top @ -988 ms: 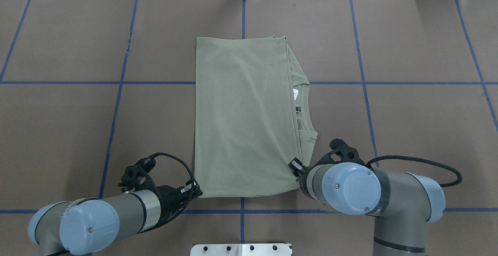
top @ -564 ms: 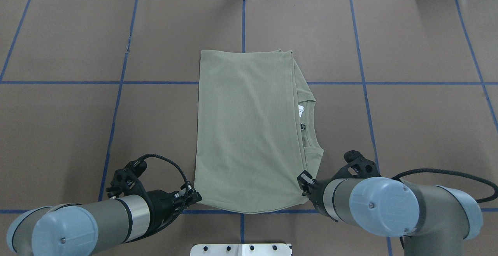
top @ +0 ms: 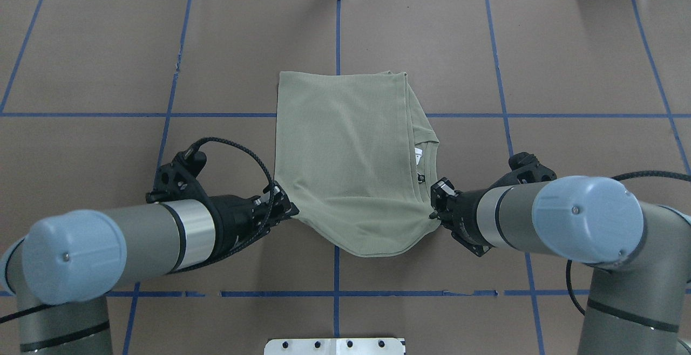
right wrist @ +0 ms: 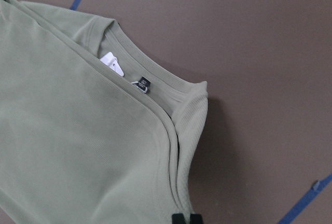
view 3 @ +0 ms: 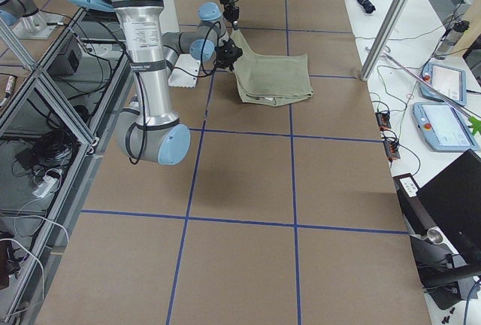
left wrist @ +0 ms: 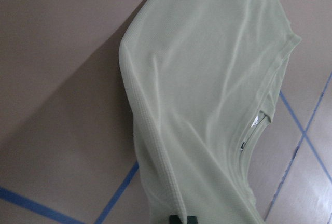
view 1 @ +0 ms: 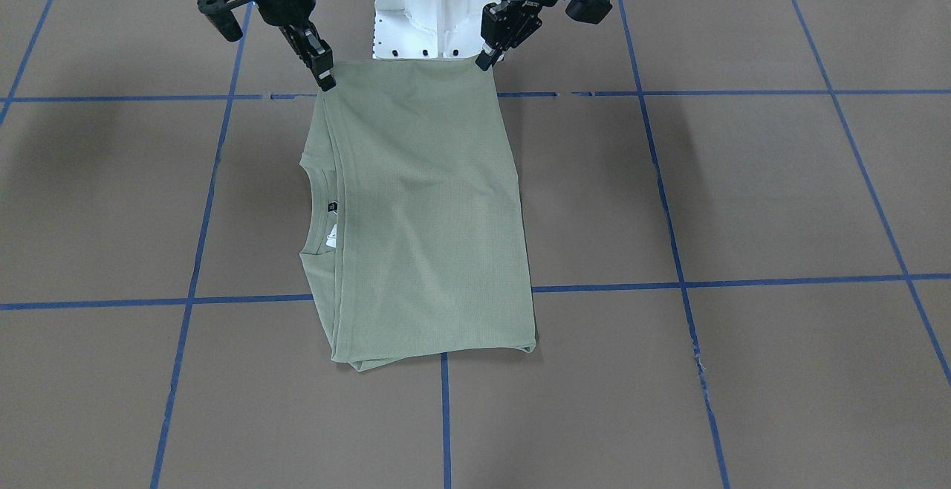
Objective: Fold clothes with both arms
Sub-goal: 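Grasp the near edge with both grippers and fold it over away from the robot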
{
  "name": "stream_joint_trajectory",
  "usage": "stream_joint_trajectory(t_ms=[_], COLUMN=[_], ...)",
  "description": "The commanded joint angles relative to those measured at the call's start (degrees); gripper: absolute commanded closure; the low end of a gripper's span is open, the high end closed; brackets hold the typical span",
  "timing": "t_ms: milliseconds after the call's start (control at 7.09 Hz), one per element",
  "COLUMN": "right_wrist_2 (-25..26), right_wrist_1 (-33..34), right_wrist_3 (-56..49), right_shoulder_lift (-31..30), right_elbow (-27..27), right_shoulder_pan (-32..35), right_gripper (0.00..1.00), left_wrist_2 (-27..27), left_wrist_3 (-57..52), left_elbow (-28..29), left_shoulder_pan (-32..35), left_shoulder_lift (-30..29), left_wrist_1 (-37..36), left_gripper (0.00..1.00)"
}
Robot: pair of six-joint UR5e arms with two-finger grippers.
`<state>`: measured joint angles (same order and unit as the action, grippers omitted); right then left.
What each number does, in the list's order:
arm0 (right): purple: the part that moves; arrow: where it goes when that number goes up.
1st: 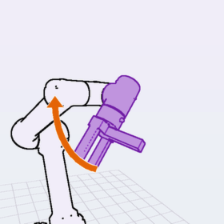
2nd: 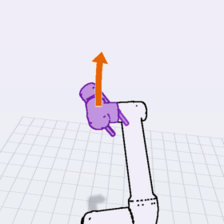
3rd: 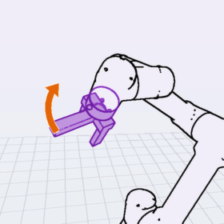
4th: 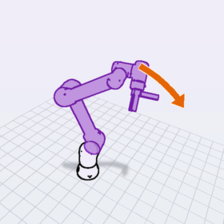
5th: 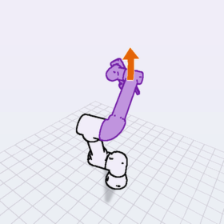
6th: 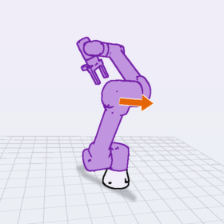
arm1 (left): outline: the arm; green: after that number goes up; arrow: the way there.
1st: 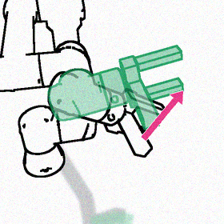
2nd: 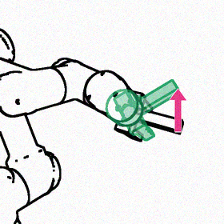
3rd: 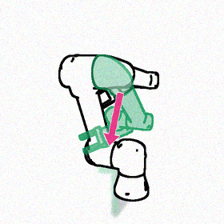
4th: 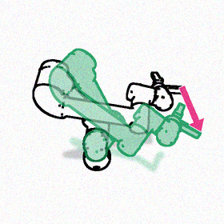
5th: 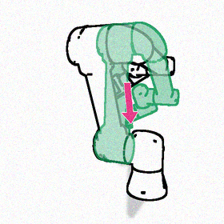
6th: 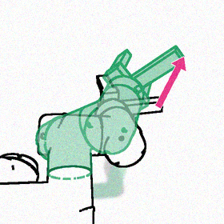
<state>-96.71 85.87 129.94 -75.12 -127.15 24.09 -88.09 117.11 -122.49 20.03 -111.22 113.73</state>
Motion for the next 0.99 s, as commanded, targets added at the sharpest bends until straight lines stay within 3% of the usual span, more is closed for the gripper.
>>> stream_joint_trajectory(t_ms=[0, 141, 423, 706, 847], right_wrist_2=[-4.44, -5.23, -8.73, -8.76, -9.02], right_wrist_1=[-0.09, -0.44, -0.88, -12.34, -12.74], right_wrist_3=[-5.99, -10.89, -15.66, -15.77, -16.47], right_shoulder_lift=[7.93, 10.41, 20.06, 24.13, 27.63], right_elbow=[10.55, 15.39, 31.18, 43.77, 49.05], right_shoulder_pan=[9.1, 12.44, 17.29, 18.8, 19.5], right_gripper=[1.0, 1.0, 1.0, 1.0, 1.0], left_wrist_2=[-2.08, -2.17, -2.08, -2.08, -2.0], left_wrist_3=[-7.83, -10.3, -10.85, -13.38, -13.58], left_elbow=[9.05, 13.28, 25.21, 31.41, 35.61], left_shoulder_pan=[8.76, 11.93, 14.76, 15.91, 16.44], left_shoulder_lift=[-5.47, -7.06, -10.22, -12.08, -13.22], left_wrist_1=[-1.41, -1.06, 7.69, 11.59, 14.65], left_gripper=[1.0, 1.0, 1.0, 1.0, 1.0])
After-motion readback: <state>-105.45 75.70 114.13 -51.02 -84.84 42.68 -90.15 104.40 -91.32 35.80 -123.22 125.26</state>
